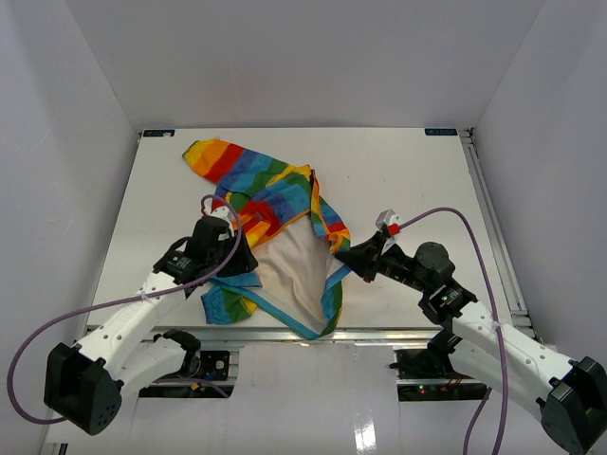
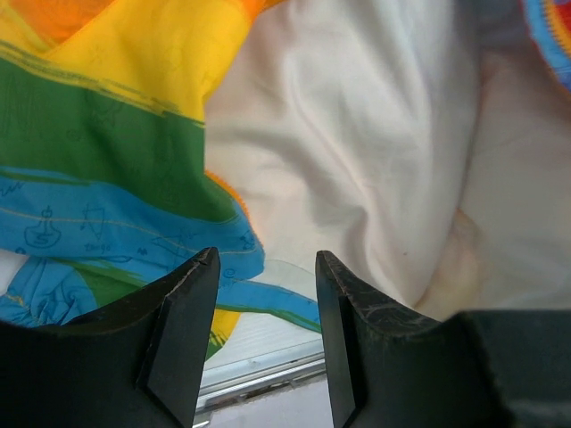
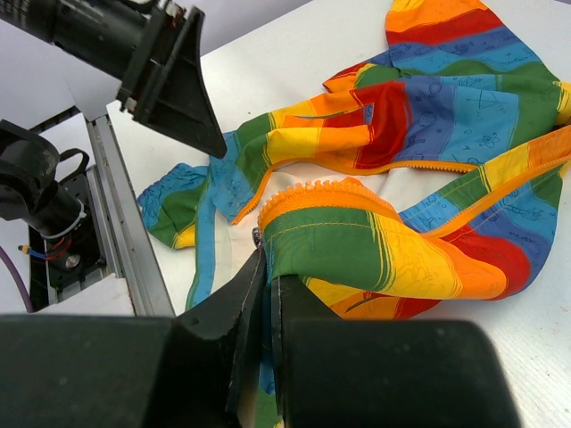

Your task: Zip up the jacket

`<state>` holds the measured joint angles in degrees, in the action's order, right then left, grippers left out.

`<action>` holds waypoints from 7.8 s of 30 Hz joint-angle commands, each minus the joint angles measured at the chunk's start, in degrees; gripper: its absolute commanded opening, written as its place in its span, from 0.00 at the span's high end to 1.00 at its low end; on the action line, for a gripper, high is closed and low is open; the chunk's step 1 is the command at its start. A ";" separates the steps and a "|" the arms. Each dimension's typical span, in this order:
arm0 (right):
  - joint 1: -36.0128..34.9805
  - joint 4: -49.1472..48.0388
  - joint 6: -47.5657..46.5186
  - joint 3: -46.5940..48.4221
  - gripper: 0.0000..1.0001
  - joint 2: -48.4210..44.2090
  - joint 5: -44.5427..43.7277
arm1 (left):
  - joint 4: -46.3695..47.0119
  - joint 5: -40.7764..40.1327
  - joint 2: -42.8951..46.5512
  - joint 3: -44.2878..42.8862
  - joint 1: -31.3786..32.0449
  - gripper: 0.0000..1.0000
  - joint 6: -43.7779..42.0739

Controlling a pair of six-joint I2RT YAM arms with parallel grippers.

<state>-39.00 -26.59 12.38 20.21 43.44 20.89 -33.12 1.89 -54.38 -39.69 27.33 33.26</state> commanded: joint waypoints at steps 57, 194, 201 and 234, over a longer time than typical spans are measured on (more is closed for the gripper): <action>0.24 -1.47 -1.40 0.75 0.92 -0.91 -1.82 | 11.31 -10.16 -0.07 6.20 13.90 1.00 -0.75; -5.03 -18.59 0.01 4.05 0.92 8.33 18.50 | 100.96 44.17 -4.96 30.29 13.63 1.00 -20.58; -5.10 -18.19 -0.06 3.88 0.92 7.14 17.81 | 92.27 39.48 -2.21 28.75 13.63 1.00 -24.63; -5.57 -14.39 -2.00 5.52 0.92 11.58 19.27 | 97.37 39.34 -3.49 28.23 13.62 0.67 -18.64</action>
<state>-44.07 -37.50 10.46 23.48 54.87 39.47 60.46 39.80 -57.23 -11.31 40.99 13.52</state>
